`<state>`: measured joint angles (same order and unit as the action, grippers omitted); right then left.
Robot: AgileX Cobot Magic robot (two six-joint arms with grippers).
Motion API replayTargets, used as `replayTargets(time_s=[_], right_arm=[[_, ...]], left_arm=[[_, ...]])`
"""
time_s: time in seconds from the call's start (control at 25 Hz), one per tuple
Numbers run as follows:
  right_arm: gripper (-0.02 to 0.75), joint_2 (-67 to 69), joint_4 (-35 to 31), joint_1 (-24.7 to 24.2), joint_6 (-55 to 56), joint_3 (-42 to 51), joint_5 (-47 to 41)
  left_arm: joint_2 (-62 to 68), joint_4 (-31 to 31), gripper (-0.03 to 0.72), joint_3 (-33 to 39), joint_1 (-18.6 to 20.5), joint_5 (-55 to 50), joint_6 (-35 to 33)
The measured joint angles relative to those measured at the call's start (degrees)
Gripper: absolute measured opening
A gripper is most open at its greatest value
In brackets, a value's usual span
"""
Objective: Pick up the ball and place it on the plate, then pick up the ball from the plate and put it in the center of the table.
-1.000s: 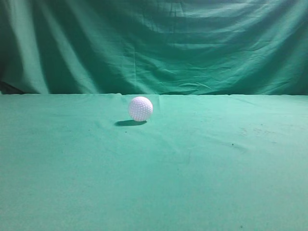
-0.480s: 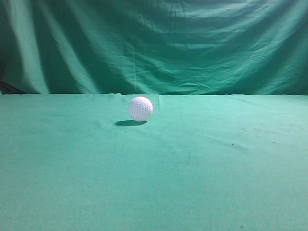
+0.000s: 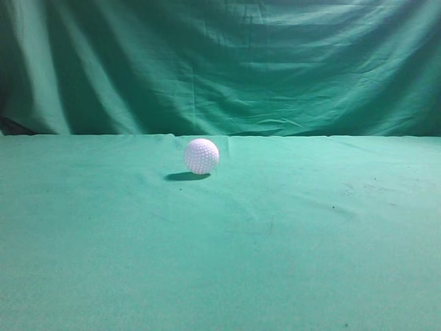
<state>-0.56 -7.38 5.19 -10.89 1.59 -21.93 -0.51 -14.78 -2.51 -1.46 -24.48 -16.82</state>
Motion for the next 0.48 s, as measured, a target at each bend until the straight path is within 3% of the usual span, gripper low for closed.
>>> replayTargets(time_s=[0.24,0.48], right_arm=[[0.000,0.0,0.0,0.0,0.0,0.0,0.0],[0.000,0.0,0.0,0.0,0.0,0.0,0.0]], left_arm=[[-0.1,12.9,0.000,3.2,0.0,1.8,14.4],[-0.1,14.7,0.000,3.4,0.0,3.7,16.0]])
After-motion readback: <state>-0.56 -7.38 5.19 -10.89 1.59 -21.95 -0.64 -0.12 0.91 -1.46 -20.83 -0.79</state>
